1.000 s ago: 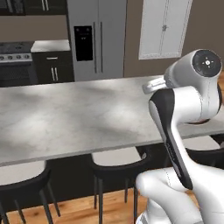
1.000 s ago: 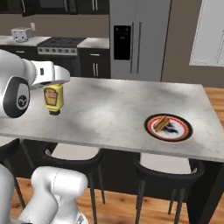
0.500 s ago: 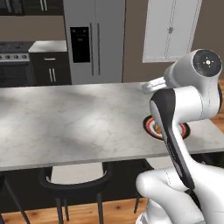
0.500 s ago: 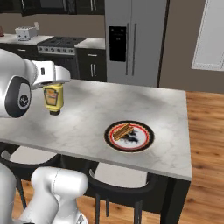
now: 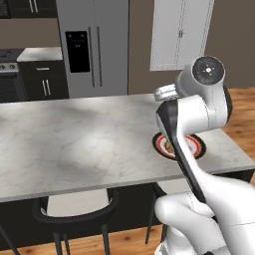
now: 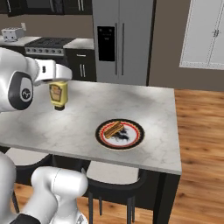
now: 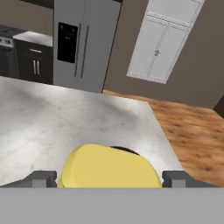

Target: Move the hot dog bun to the plate on the dining table and place the condiment next to that plate. Then navigate to the fridge and take the sausage and place it on the plate as well.

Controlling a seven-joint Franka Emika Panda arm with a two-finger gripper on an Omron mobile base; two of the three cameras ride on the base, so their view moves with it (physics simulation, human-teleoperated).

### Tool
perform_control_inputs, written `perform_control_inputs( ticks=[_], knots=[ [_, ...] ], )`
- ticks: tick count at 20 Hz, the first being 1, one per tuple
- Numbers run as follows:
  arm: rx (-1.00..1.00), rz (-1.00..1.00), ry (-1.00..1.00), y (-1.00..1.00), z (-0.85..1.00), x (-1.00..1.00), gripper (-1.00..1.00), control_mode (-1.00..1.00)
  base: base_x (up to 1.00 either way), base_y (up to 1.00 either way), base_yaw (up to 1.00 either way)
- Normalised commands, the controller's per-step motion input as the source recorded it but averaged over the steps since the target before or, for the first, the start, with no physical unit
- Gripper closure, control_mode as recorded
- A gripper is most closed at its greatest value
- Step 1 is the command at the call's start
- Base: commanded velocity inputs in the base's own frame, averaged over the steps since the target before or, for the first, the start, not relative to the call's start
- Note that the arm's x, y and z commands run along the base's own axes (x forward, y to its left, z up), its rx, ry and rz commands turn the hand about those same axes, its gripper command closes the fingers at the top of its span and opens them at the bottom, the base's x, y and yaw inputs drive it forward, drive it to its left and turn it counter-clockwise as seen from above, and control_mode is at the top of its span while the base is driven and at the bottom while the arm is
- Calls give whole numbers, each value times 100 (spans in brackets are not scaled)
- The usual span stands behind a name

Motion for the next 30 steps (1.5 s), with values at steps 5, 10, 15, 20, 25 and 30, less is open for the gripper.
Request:
perform_control_inputs(
  ticks=[5,10,15,20,25,30],
  knots=[
    [2,-13,-3,12,-58,100,100,-100,0,0,0],
    [5,0,-1,0,-82,77,100,-100,0,0,0],
    [2,0,0,0,-97,54,100,-100,0,0,0],
    [0,0,-6,0,-76,8,100,-100,0,0,0],
    [-4,0,0,0,-45,16,100,-100,0,0,0],
    [-1,0,3,0,-20,55,100,-100,0,0,0]
  ],
)
